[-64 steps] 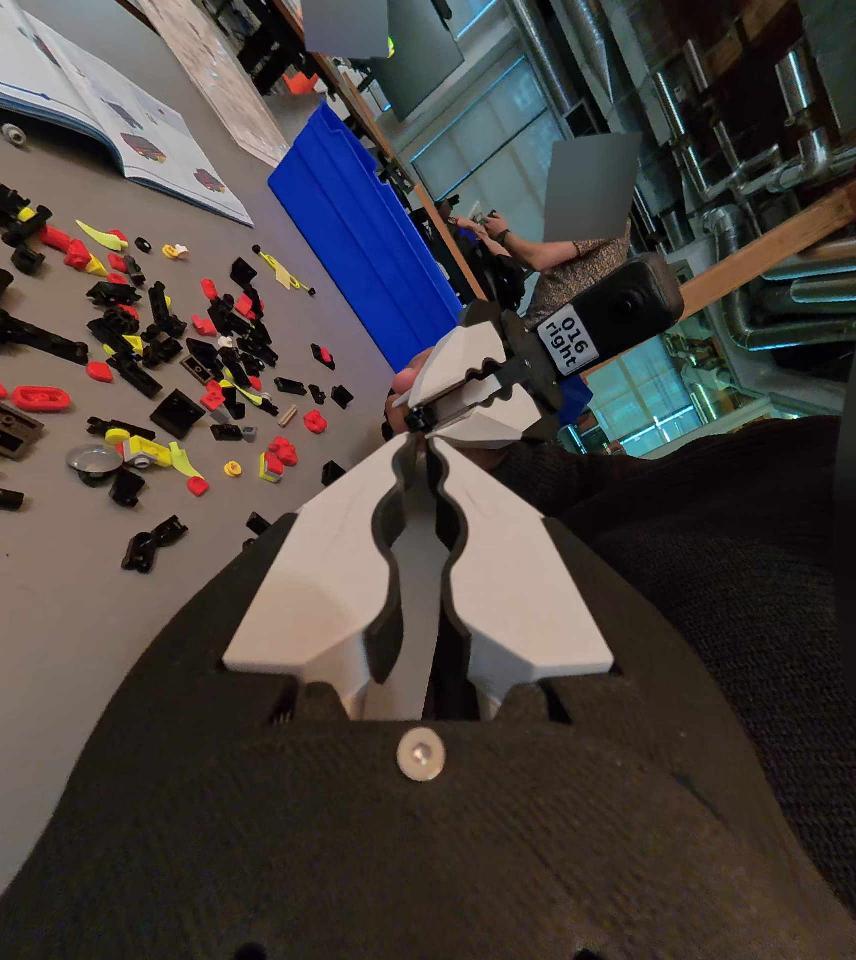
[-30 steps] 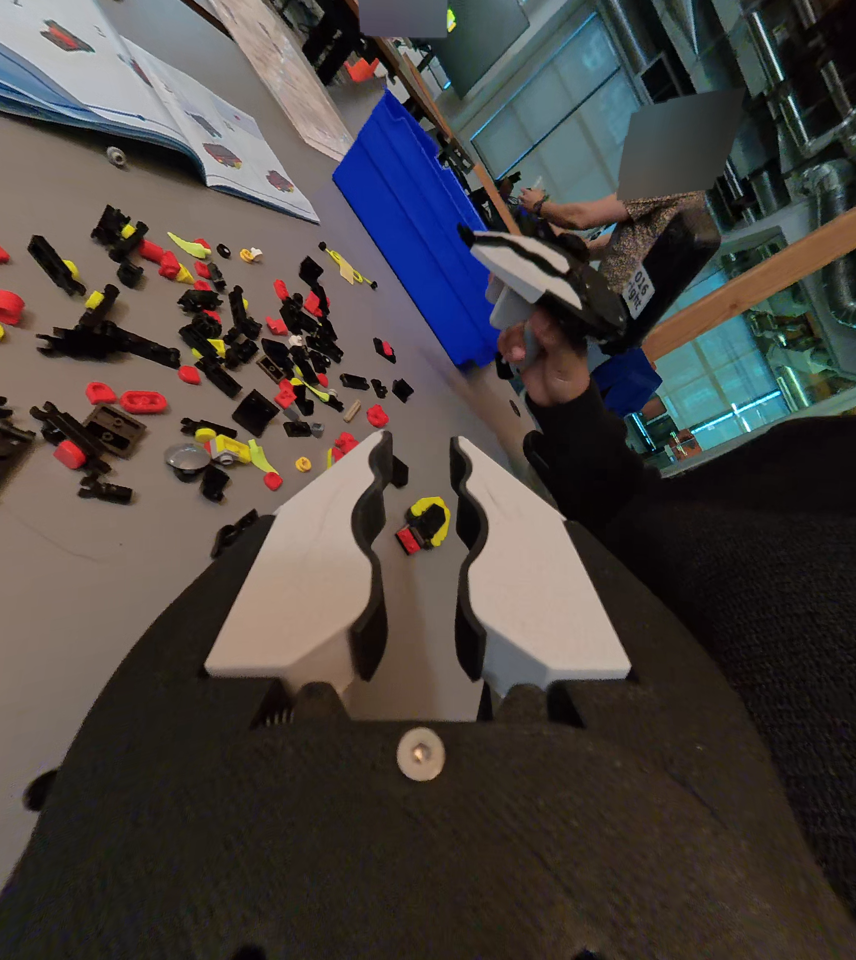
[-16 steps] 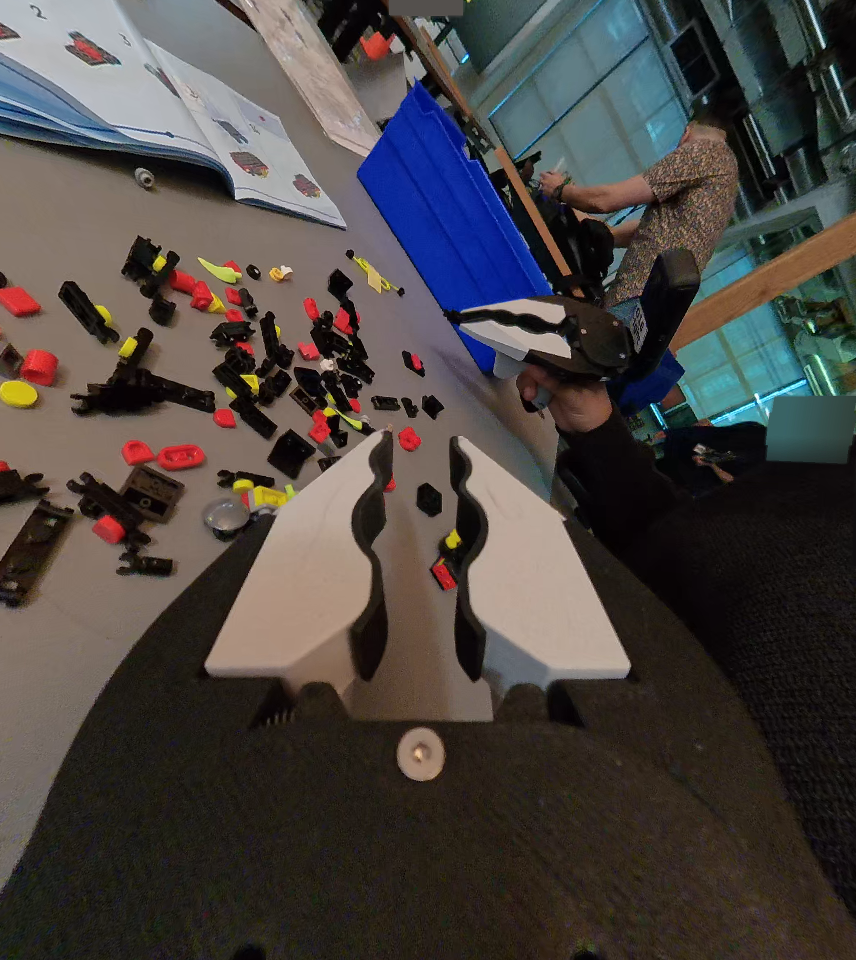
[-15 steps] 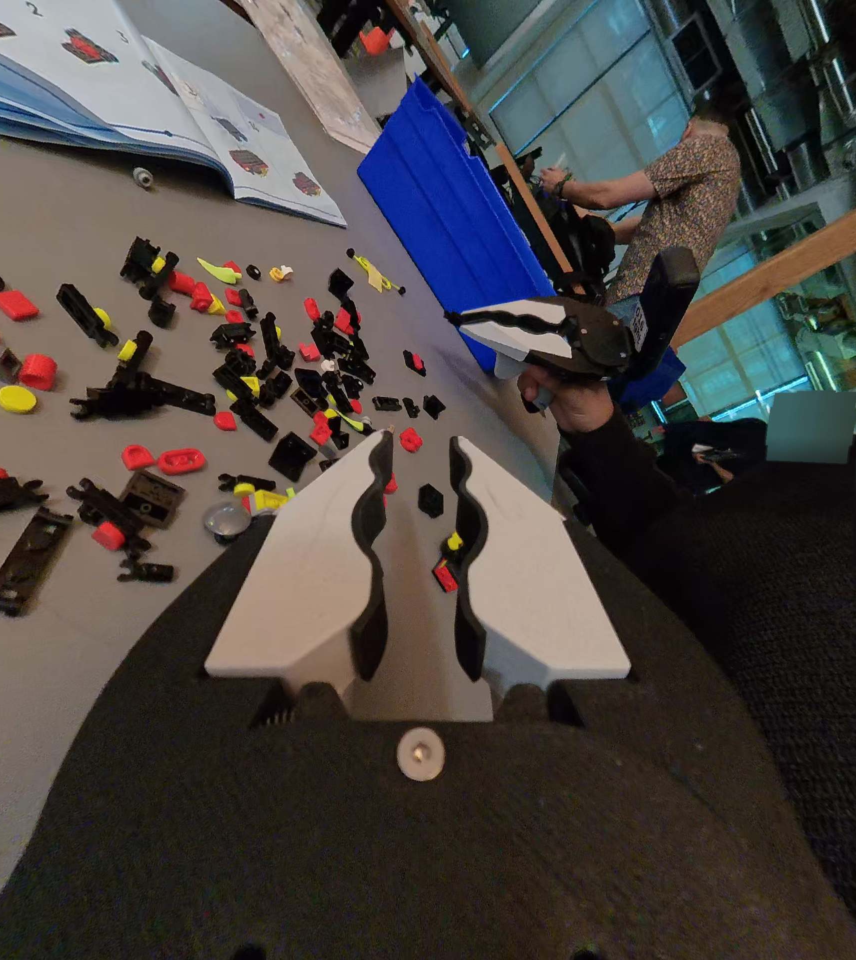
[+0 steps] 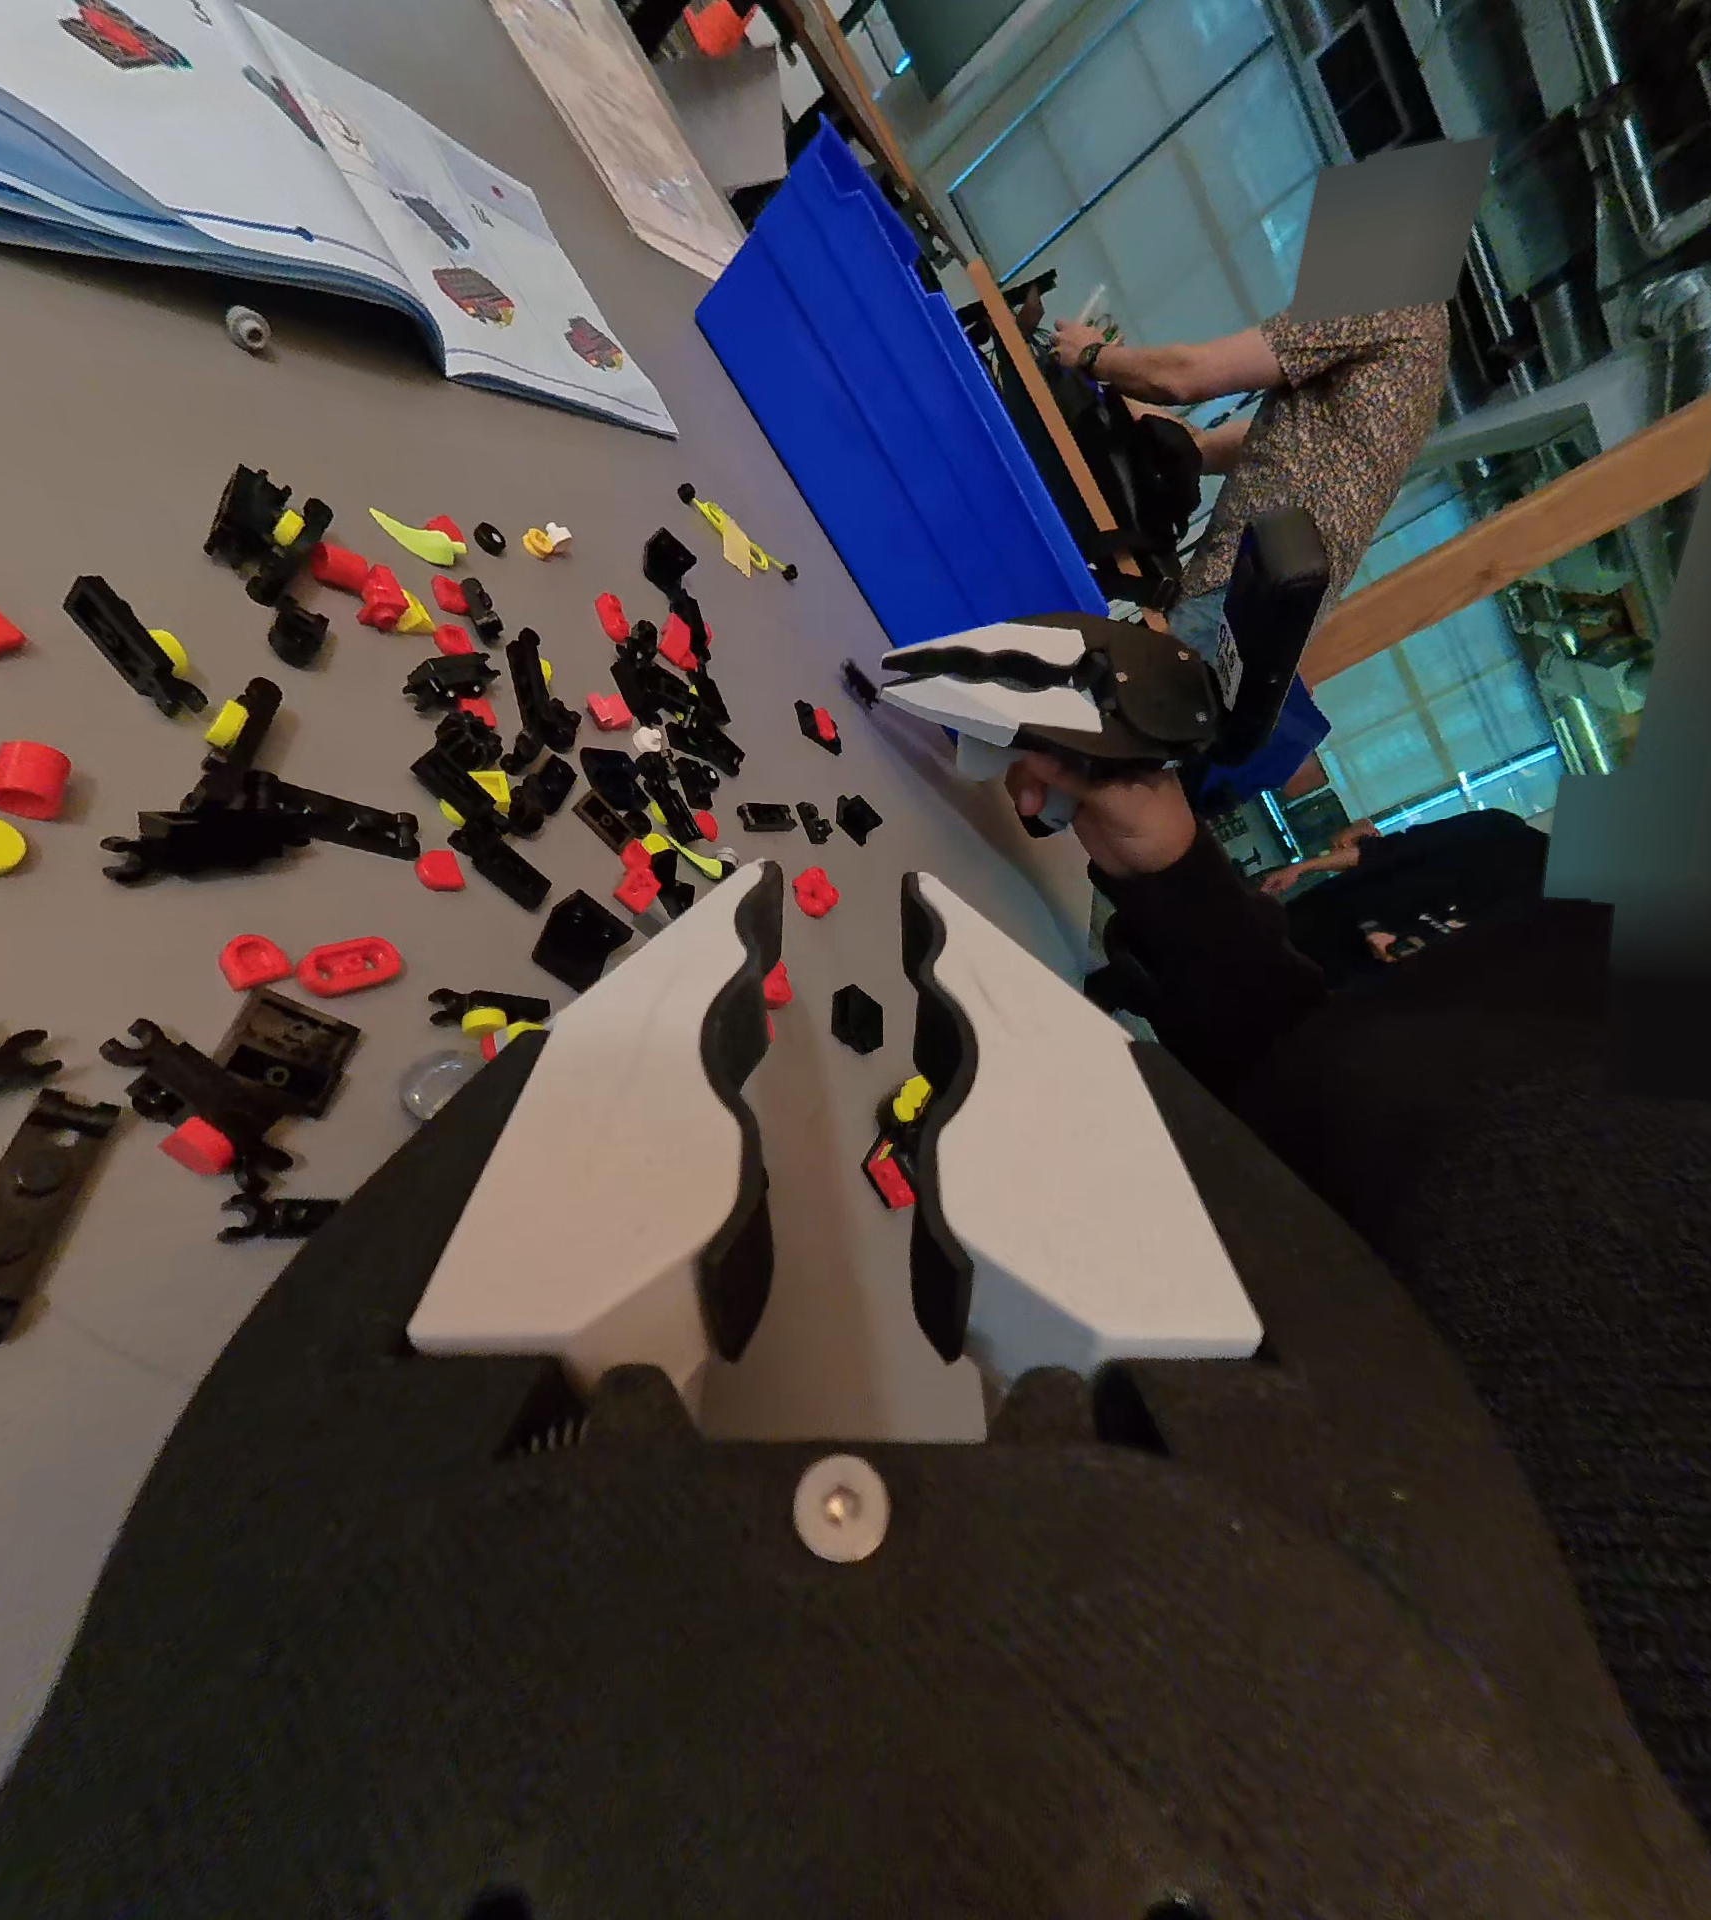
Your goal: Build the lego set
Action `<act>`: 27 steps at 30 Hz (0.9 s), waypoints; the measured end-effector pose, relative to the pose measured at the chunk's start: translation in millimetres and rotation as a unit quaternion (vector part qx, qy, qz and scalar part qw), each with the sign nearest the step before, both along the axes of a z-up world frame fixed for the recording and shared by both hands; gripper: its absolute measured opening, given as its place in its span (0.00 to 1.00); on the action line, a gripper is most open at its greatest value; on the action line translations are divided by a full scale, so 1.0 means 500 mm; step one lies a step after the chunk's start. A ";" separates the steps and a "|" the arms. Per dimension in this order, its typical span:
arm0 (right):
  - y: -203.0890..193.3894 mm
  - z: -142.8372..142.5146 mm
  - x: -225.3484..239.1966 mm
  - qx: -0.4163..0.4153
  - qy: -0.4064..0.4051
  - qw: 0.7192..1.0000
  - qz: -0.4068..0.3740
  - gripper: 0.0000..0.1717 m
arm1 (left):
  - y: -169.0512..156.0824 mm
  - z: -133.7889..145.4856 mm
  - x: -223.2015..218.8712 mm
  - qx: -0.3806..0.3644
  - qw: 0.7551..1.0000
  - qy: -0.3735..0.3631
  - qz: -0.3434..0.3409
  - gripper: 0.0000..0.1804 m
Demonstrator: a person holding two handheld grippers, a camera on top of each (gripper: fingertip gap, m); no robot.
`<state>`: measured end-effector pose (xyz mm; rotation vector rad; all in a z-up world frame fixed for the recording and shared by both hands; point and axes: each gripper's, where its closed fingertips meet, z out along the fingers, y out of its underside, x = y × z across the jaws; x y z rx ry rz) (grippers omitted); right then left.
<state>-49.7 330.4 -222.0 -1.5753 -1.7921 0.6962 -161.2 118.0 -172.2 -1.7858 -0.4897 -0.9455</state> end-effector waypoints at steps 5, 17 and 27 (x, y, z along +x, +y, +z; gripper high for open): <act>-0.007 0.026 -0.014 -0.027 0.040 0.999 0.006 0.08 | 0.001 -0.009 -0.002 -0.008 1.000 0.013 0.000 0.12; -0.054 0.052 -0.047 -0.084 0.094 0.991 0.037 0.08 | 0.001 -0.011 -0.025 -0.004 1.000 -0.008 0.019 0.11; -0.091 0.045 -0.067 -0.138 0.089 0.984 0.065 0.09 | 0.001 -0.006 -0.056 0.006 0.998 0.024 0.056 0.10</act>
